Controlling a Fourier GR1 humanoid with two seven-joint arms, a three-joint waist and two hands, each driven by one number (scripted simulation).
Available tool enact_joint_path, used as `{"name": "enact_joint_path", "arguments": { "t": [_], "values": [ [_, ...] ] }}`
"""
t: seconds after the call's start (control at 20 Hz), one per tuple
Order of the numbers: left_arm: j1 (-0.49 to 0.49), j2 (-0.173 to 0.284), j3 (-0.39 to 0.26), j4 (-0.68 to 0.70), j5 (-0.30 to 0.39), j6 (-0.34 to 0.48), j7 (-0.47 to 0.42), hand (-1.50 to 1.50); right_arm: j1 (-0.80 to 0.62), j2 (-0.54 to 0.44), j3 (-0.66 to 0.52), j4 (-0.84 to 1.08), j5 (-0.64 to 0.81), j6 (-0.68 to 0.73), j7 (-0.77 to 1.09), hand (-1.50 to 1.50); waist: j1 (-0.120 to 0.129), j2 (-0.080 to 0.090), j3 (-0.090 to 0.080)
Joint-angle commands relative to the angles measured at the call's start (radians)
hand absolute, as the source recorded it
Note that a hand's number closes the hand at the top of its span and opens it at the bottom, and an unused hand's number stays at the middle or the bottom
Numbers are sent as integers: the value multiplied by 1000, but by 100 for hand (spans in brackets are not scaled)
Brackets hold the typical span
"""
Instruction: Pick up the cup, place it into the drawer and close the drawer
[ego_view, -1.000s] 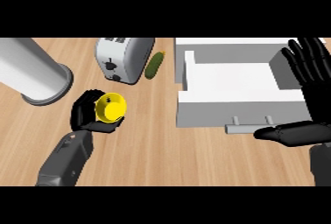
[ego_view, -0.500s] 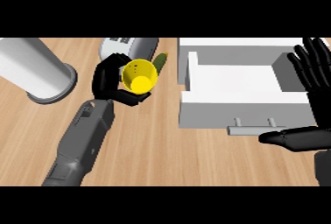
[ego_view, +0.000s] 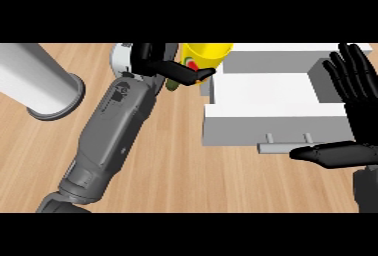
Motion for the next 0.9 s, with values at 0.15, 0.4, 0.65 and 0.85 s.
{"name": "enact_joint_path", "arguments": {
  "t": [0.15,0.4,0.65,0.85],
  "values": [
    [-232,-3,-72,158,36,159,150,150,-30,-13,-25,32,-21,16,-22,-150,-25,10,0],
    [-336,-3,-138,339,72,240,208,150,-57,6,16,15,-3,5,-3,-150,-58,19,1],
    [-379,-3,-221,455,118,262,240,150,-39,11,19,11,-16,26,-38,-150,-93,24,2],
    [-346,-3,-306,495,145,167,252,150,-107,-14,2,100,-34,53,-46,-150,-118,38,2]
  ]
}}
